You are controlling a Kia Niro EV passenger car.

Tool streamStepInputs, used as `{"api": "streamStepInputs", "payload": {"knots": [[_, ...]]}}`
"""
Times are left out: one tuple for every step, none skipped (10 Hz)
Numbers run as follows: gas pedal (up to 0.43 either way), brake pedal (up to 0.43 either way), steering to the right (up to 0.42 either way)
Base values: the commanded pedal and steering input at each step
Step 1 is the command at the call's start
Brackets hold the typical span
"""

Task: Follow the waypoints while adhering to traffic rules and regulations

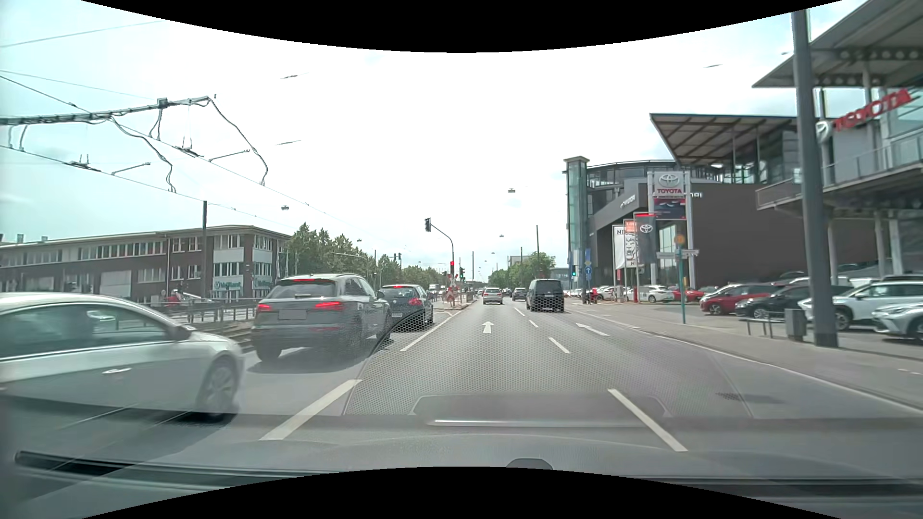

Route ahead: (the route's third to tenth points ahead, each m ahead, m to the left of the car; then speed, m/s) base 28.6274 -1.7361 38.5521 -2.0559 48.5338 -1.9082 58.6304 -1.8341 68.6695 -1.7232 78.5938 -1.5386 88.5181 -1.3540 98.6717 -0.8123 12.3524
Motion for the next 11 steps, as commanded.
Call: {"api": "streamStepInputs", "payload": {"knots": [[0.067, 0.000, -0.001], [0.067, 0.000, 0.000], [0.067, 0.000, -0.001], [0.067, 0.000, 0.000], [0.067, 0.000, -0.001], [0.067, 0.000, 0.000], [0.059, 0.000, 0.000], [0.047, 0.000, 0.000], [0.047, 0.000, 0.000], [0.047, 0.000, -0.001], [0.047, 0.000, 0.000]]}}
